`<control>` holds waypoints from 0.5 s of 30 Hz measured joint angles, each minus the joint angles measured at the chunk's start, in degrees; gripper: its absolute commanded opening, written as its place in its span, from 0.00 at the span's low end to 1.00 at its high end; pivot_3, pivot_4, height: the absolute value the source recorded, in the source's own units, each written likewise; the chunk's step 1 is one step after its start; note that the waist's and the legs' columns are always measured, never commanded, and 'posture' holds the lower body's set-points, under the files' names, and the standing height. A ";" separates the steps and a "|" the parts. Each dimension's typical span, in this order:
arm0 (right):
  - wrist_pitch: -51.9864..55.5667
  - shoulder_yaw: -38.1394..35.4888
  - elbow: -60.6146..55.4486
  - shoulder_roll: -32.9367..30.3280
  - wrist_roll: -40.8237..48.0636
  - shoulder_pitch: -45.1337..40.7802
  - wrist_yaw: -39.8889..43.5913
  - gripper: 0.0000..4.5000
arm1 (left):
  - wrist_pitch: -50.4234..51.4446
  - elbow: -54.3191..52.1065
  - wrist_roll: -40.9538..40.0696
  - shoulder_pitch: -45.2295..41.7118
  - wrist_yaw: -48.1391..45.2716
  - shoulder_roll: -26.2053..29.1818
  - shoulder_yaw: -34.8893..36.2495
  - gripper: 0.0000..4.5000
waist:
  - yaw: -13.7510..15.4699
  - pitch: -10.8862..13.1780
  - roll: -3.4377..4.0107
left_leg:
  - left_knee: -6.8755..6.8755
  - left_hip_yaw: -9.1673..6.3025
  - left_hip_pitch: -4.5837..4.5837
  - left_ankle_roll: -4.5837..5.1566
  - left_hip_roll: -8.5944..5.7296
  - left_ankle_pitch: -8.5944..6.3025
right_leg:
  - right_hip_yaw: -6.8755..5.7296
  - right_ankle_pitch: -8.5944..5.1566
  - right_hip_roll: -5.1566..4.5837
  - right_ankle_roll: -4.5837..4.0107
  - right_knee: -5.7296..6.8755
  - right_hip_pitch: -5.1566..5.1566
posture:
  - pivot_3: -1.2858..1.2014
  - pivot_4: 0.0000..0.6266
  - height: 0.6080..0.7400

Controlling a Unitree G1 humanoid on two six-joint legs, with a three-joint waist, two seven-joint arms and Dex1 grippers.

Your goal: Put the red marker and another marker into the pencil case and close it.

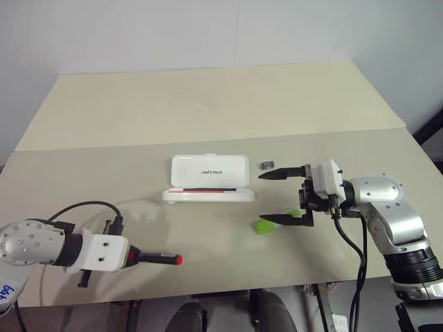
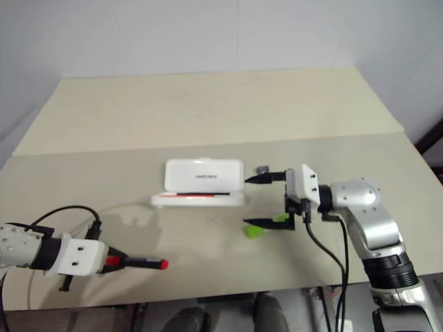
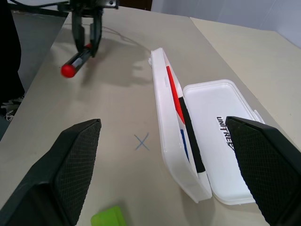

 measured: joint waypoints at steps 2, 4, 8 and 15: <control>0.00 0.04 0.19 0.20 -0.02 -0.05 0.08 1.00 | -0.95 -0.03 -2.53 0.04 -0.72 -0.77 0.36 0.12 | -0.07 0.00 0.00 | 0.00 -0.01 0.00 0.00 0.01 -0.01 | 0.01 0.00 0.00 0.00 -0.02 0.00 | 0.52 0.24 1.00; -0.02 0.13 0.53 0.51 -0.07 -0.14 0.14 1.00 | -1.88 -0.11 -5.40 0.26 -2.02 -1.39 1.30 0.12 | -0.05 0.00 0.00 | 0.00 -0.01 0.00 0.00 0.02 0.00 | 0.00 0.00 0.00 0.00 -0.02 0.00 | 0.52 0.24 1.00; -0.06 0.26 1.42 0.76 -0.57 -0.16 0.26 1.00 | -2.21 -0.92 -11.66 -0.31 -3.52 -2.83 3.69 0.12 | -0.01 0.00 0.00 | 0.00 -0.01 0.01 0.00 0.06 0.00 | 0.00 0.00 0.00 0.00 0.00 0.00 | 0.52 0.24 1.00; -0.26 0.57 2.17 1.49 -1.07 -0.12 0.30 1.00 | 4.82 -1.42 -16.15 -11.96 0.97 -2.98 3.59 0.12 | 0.11 -0.01 -0.02 | 0.04 -0.01 0.01 -0.03 0.00 0.02 | -0.05 0.01 0.02 -0.01 0.05 0.01 | 0.52 0.24 1.00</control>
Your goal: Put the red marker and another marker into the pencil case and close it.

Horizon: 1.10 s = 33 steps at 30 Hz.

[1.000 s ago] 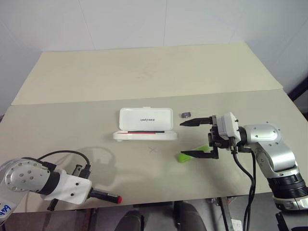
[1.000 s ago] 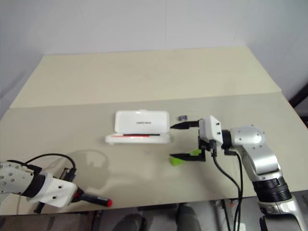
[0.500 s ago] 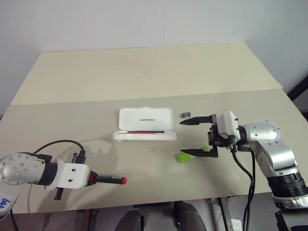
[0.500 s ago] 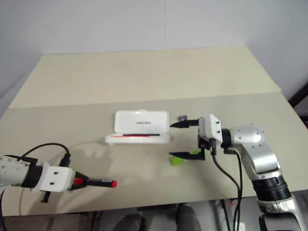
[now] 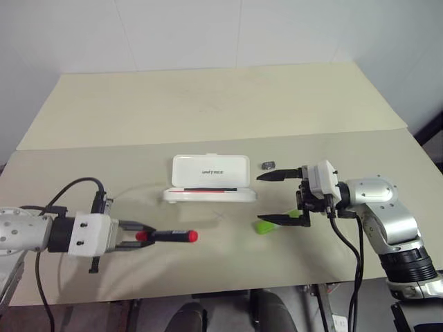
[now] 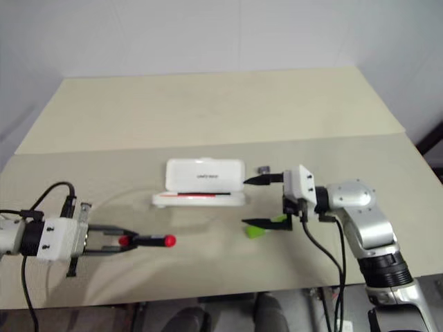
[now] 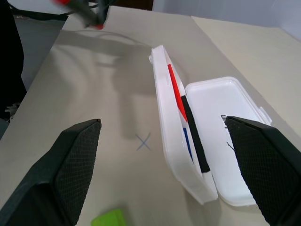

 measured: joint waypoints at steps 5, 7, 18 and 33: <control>-0.26 -0.07 0.08 0.10 -0.20 0.06 -0.01 1.00 | 3.15 6.01 3.06 -10.07 2.69 0.04 -5.85 0.12 | -0.21 -0.01 0.01 | 0.00 0.03 0.02 -0.01 -0.03 0.00 | 0.02 0.00 0.00 0.00 0.07 -0.03 | 0.52 0.24 1.00; -0.48 -0.12 0.01 0.01 -0.19 0.07 0.01 1.00 | 3.22 8.66 5.04 -13.49 2.90 -0.01 -8.76 0.12 | -0.21 -0.01 0.01 | 0.00 0.06 0.02 -0.01 -0.03 0.01 | 0.02 0.00 0.01 0.00 0.08 -0.04 | 0.52 0.24 1.00; -0.59 -1.52 -2.50 -2.10 -0.03 1.02 -0.07 1.00 | 2.40 20.13 14.29 -27.70 3.80 -5.06 -20.66 0.12 | -0.01 -0.01 0.00 | 0.04 0.07 -0.05 -0.01 -0.05 0.01 | -0.01 0.01 0.00 0.01 0.07 -0.07 | 0.52 0.24 1.00; 0.39 -1.90 -4.86 -1.89 0.02 2.45 -2.59 1.00 | 6.69 26.54 23.35 -38.50 4.36 -15.80 -32.81 0.12 | -0.03 -0.02 -0.03 | 0.34 0.06 -0.13 0.00 -0.13 0.01 | 0.03 0.05 -0.02 0.08 0.20 -0.06 | 0.52 0.24 1.00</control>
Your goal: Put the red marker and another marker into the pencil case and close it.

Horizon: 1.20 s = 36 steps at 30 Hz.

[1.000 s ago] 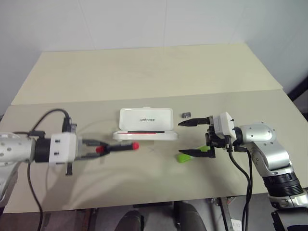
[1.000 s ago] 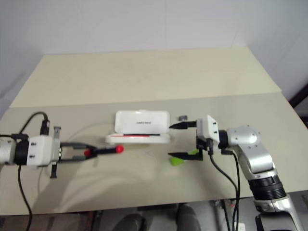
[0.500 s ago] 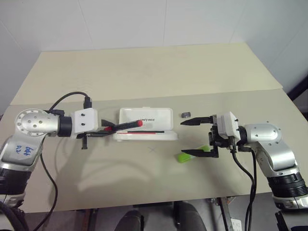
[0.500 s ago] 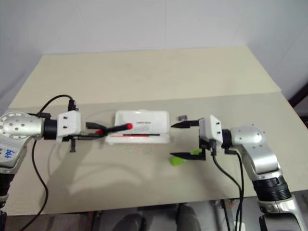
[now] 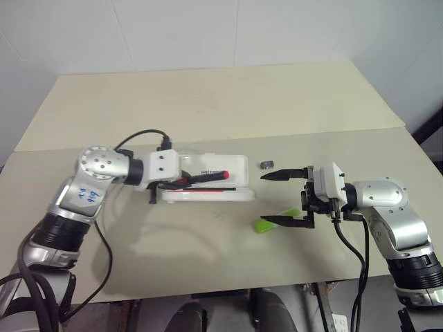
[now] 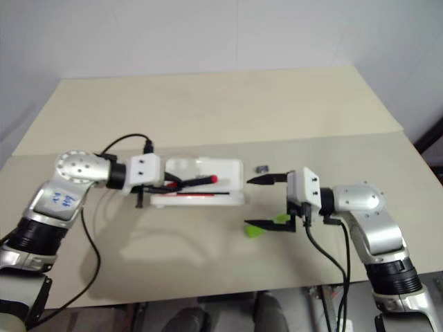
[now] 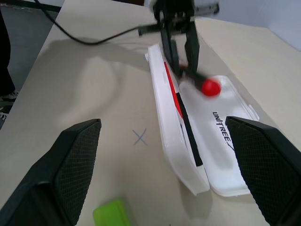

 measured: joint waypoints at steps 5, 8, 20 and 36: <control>0.40 0.00 -0.29 0.01 0.04 0.32 -0.76 1.00 | 2.53 -0.45 1.41 0.51 0.94 -0.98 -0.44 0.12 | 0.02 0.00 0.00 | 0.12 -0.01 0.00 0.00 0.00 0.00 | 0.02 0.01 -0.01 0.01 0.09 0.01 | 0.52 0.24 1.00; 0.96 0.00 -0.99 0.03 0.08 0.89 -1.31 1.00 | 3.87 -1.07 1.76 2.20 1.20 -1.64 -0.62 0.12 | 0.05 0.00 0.00 | 0.18 -0.02 -0.02 0.00 -0.02 0.00 | 0.04 0.02 -0.02 0.03 0.11 0.02 | 0.52 0.24 1.00; 1.09 0.05 -1.07 1.19 0.29 0.92 -1.78 1.00 | 7.51 -4.79 4.06 3.35 1.03 -1.37 -2.53 0.12 | 0.12 0.00 0.00 | 0.23 -0.03 -0.02 0.01 -0.04 0.00 | 0.06 0.03 -0.03 0.03 0.15 0.02 | 0.52 0.24 1.00; 1.06 0.25 -1.06 2.18 0.15 0.44 -2.49 1.00 | 10.53 -5.03 7.24 -0.08 0.63 -3.01 -4.92 0.49 | 0.17 0.00 -0.01 | 0.29 -0.04 -0.03 0.00 -0.05 0.00 | 0.07 0.04 -0.03 0.04 0.17 0.04 | 0.52 0.24 1.00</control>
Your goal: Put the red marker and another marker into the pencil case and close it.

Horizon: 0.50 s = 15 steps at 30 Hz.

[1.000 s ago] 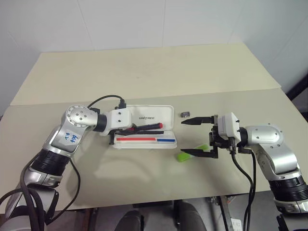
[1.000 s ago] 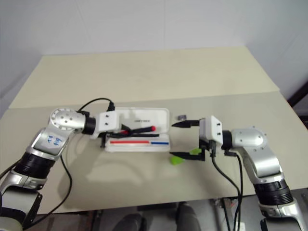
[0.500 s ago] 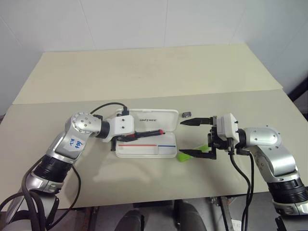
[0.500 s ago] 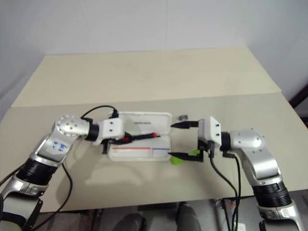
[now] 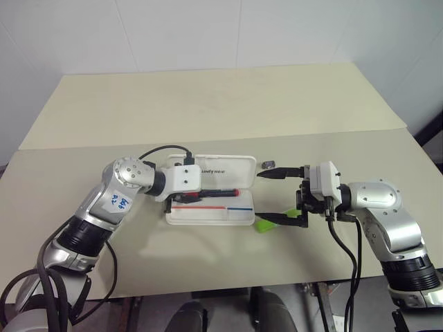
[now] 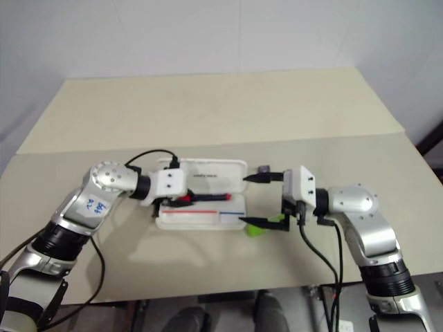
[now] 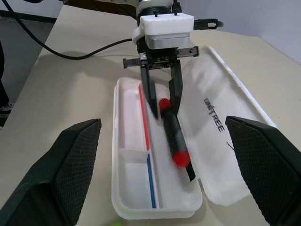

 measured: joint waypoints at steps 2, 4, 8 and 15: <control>0.00 0.00 0.00 0.00 0.00 0.01 -0.04 1.00 | 0.21 -0.13 0.14 -0.11 0.02 0.00 0.00 0.64 | -0.02 0.00 0.00 | 0.02 0.00 0.00 0.00 -0.01 0.00 | 0.01 0.00 0.00 0.01 0.01 0.01 | 0.52 0.24 1.00; 0.00 0.00 0.00 0.01 0.00 0.01 -0.06 1.00 | 0.47 -0.42 0.33 -0.28 0.09 0.01 0.12 0.79 | -0.01 0.00 0.00 | 0.02 0.00 0.00 0.00 0.00 0.00 | 0.01 0.00 0.00 0.01 0.02 0.01 | 0.52 0.24 1.00; 0.00 0.00 0.00 0.01 0.00 0.01 -0.07 1.00 | 0.66 -1.45 0.61 -0.56 0.27 0.38 0.39 0.99 | -0.03 0.00 0.00 | 0.02 0.00 0.01 0.01 0.00 0.00 | 0.02 0.00 0.00 0.01 0.01 0.01 | 0.52 0.24 1.00; -0.01 0.08 0.03 0.27 -0.10 -0.01 -0.06 1.00 | 0.73 -5.26 -2.71 1.19 -0.89 0.93 2.66 0.99 | -0.04 0.00 0.00 | 0.02 -0.04 0.00 0.02 0.00 -0.01 | 0.02 0.00 -0.01 0.01 -0.02 0.01 | 0.52 0.24 1.00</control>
